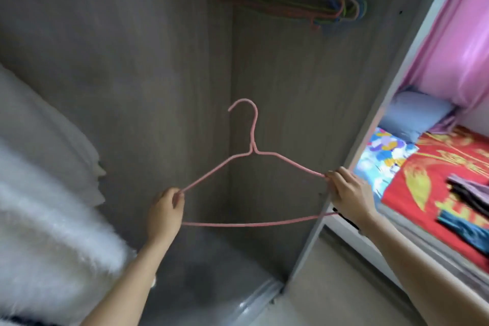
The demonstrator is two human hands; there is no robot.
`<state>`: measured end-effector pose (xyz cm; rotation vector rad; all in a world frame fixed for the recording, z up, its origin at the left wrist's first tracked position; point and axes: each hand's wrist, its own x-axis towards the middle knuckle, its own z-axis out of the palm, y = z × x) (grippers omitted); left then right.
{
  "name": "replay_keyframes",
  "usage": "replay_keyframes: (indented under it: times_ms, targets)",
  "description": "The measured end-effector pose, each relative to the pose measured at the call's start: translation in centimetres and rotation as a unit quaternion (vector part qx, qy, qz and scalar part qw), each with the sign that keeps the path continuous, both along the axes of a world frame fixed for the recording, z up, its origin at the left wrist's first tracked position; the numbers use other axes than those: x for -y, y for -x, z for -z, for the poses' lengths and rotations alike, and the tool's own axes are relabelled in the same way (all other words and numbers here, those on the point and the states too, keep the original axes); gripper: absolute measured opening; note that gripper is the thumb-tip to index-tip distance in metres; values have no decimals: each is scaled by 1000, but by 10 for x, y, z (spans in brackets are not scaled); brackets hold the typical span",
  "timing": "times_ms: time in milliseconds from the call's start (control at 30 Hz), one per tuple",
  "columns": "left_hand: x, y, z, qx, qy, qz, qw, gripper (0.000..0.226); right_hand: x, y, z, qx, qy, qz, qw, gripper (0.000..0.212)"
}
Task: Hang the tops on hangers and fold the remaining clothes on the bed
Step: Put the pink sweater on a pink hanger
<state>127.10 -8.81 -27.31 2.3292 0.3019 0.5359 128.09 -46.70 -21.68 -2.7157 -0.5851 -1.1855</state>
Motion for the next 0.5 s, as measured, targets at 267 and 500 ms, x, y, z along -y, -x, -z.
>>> replay_keyframes:
  times_ms: [267, 500]
  targets:
    - [51, 64, 53, -87, 65, 143, 984, 12, 33, 150, 82, -146, -70, 205, 965, 33]
    - [119, 87, 75, -116, 39, 240, 963, 11, 76, 246, 101, -168, -110, 328, 923, 30]
